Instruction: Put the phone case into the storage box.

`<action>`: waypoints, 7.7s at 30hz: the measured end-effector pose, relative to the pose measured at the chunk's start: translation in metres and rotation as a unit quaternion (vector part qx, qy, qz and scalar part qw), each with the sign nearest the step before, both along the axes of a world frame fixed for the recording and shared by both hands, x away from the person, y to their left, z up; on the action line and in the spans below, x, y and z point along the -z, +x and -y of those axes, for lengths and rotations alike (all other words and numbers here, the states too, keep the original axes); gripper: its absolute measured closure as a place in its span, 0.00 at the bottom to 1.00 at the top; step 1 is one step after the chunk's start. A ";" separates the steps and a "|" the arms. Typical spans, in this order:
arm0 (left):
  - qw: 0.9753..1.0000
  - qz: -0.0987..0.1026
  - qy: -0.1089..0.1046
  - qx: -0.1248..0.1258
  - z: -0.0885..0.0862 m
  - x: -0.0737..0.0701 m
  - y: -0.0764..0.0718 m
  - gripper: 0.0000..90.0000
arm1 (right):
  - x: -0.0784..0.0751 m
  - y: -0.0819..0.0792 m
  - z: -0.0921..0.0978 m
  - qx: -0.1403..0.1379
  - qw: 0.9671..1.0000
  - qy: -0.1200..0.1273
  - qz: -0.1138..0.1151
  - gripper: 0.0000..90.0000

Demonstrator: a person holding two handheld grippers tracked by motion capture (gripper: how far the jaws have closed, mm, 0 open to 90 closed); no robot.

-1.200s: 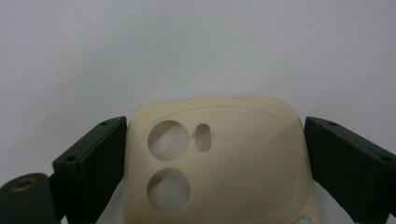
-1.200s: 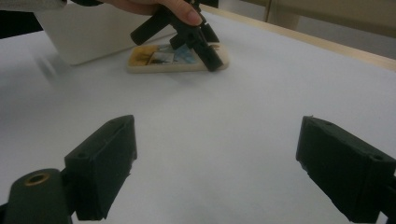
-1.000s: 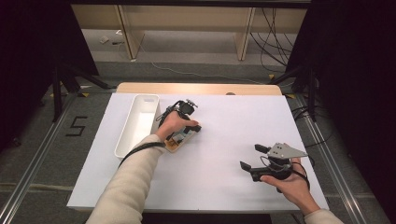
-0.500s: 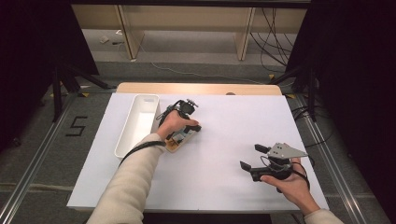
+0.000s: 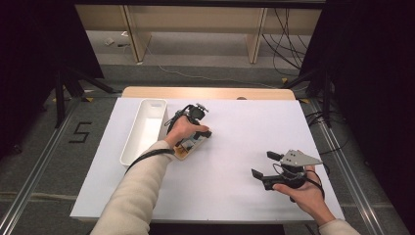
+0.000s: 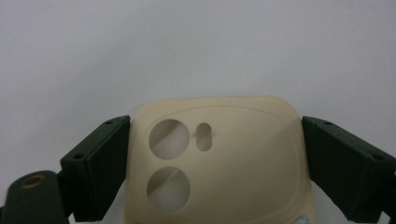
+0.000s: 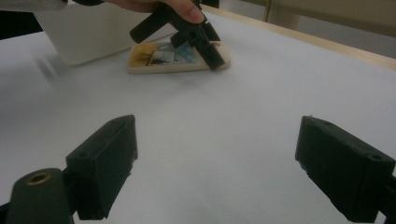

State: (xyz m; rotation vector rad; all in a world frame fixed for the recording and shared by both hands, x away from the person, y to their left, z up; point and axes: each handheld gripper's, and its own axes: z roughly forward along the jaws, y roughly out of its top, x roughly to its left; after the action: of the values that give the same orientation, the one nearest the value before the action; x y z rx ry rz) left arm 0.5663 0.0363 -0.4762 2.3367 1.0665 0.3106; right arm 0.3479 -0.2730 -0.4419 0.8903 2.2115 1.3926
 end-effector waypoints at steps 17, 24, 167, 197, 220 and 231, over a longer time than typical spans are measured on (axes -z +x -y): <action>0.996 0.059 -0.055 -0.024 0.003 -0.029 -0.010 0.13 | 0.000 0.000 0.000 0.001 1.000 0.000 0.000 0.16; 0.992 0.091 -0.075 -0.035 0.002 -0.041 -0.018 0.13 | 0.000 0.000 0.000 0.000 1.000 0.001 0.001 0.16; 0.916 0.291 -0.190 -0.202 -0.142 -0.134 -0.104 0.12 | 0.001 0.000 -0.002 0.006 1.000 0.000 -0.001 0.16; 0.912 0.294 -0.171 -0.231 -0.154 -0.132 -0.079 0.12 | 0.000 0.000 -0.002 0.006 1.000 0.001 0.000 0.16; 0.913 0.293 -0.165 -0.231 -0.153 -0.133 -0.066 0.12 | 0.000 0.000 -0.001 0.007 1.000 0.003 0.000 0.16; 0.914 0.291 -0.166 -0.231 -0.151 -0.132 -0.061 0.12 | 0.000 0.000 -0.001 0.007 1.000 0.003 0.000 0.16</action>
State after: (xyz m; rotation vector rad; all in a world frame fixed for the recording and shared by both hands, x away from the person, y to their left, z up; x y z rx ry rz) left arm 0.5055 0.1876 -0.3445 1.5187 1.2234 0.8668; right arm 0.3479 -0.2719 -0.4421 0.9069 2.1980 1.3930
